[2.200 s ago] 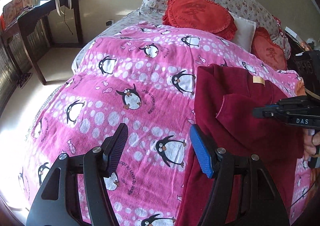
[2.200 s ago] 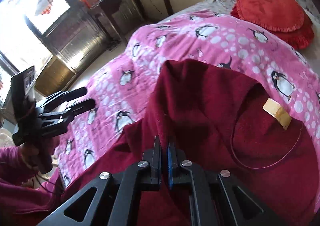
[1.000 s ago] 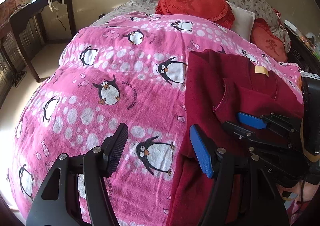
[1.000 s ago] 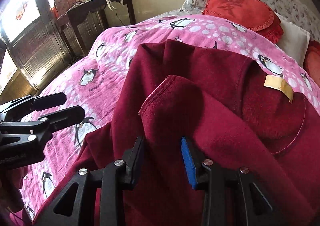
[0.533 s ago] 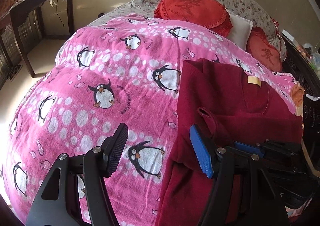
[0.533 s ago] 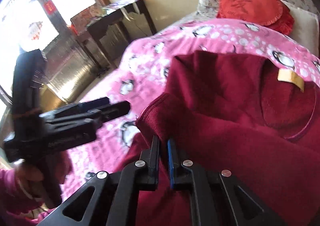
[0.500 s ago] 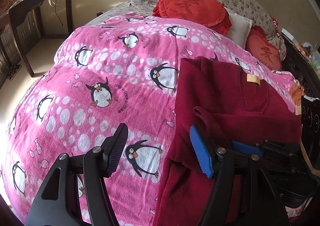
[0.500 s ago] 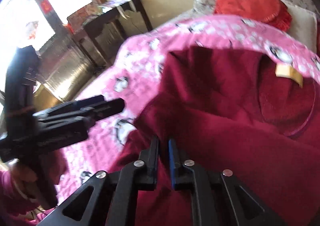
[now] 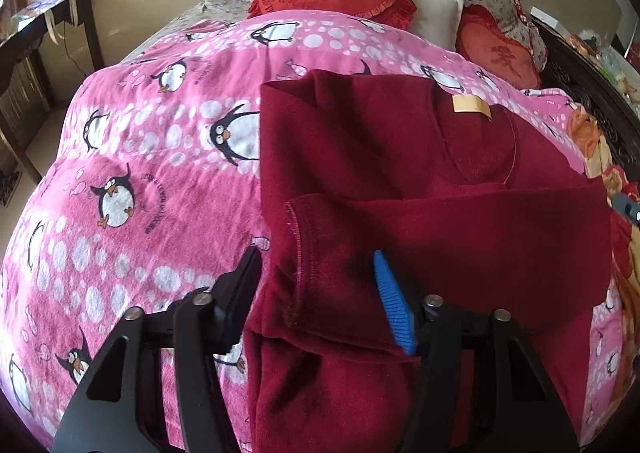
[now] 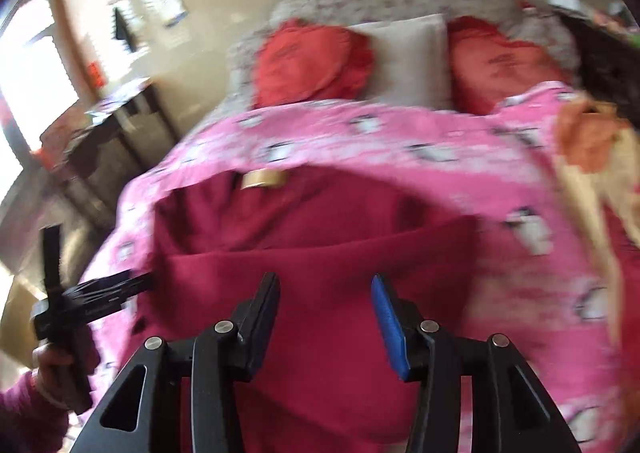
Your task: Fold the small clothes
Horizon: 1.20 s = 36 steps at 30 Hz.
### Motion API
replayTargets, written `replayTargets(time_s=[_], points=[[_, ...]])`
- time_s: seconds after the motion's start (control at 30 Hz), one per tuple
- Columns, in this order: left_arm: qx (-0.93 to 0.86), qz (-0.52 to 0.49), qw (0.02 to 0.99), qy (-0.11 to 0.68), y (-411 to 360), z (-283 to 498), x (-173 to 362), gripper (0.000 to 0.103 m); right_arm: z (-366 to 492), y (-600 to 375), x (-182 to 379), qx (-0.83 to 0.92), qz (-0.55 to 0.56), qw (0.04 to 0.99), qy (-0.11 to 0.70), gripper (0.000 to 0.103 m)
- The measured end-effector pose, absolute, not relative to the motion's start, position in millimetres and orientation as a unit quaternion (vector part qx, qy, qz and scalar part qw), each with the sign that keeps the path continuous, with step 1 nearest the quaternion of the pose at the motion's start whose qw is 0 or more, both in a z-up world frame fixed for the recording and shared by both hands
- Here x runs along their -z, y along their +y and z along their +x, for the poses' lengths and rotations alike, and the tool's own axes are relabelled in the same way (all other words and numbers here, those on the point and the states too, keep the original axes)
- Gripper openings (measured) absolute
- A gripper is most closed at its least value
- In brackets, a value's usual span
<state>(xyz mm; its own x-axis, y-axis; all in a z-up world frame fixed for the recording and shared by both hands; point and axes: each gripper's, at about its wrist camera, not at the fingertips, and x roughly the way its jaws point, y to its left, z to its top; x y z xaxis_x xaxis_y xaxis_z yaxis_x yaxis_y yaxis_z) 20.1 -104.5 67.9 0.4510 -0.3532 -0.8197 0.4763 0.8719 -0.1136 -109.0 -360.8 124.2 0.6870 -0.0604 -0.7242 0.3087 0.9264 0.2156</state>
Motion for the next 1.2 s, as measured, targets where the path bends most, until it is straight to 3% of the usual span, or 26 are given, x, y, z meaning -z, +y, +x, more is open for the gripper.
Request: replayTargets(time_s=[0.03, 0.23, 0.4, 0.47, 0.53, 0.57, 0.77, 0.97, 1.03, 1.1, 1.2], points=[[0.249, 0.073, 0.847, 0.463, -108, 20, -68, 0.037, -112, -372, -126, 0.12, 0.147, 0.905, 0.38, 0.046], [0.248, 0.111, 0.855, 0.443, -121, 16, -73, 0.036, -85, -373, -130, 0.074, -0.032, 0.897, 0.434, 0.046], [0.24, 0.116, 0.853, 0.448, -121, 17, -70, 0.034, -67, -370, -122, -0.003, -0.117, 0.873, 0.474, 0.047], [0.236, 0.119, 0.855, 0.446, -122, 17, -69, 0.027, -57, -367, -115, -0.027, -0.137, 0.854, 0.501, 0.046], [0.236, 0.118, 0.856, 0.443, -125, 19, -70, 0.023, -53, -368, -106, -0.019, -0.145, 0.84, 0.522, 0.028], [0.24, 0.115, 0.856, 0.443, -127, 20, -72, 0.02, -54, -367, -101, -0.006, -0.159, 0.836, 0.525, 0.009], [0.252, 0.106, 0.866, 0.418, -139, 30, -92, 0.019, -68, -383, -112, 0.061, -0.145, 0.859, 0.488, 0.0], [0.239, 0.127, 0.861, 0.431, -133, 27, -76, 0.019, -76, -410, -115, 0.092, -0.06, 0.881, 0.461, 0.0], [0.232, 0.125, 0.858, 0.44, -126, 25, -69, 0.019, -81, -408, -122, 0.063, -0.031, 0.889, 0.452, 0.004], [0.23, 0.116, 0.856, 0.448, -120, 26, -64, 0.019, -85, -406, -129, 0.059, -0.008, 0.892, 0.448, 0.023], [0.228, 0.112, 0.855, 0.451, -118, 25, -62, 0.019, -93, -394, -131, 0.039, 0.007, 0.895, 0.444, 0.024]])
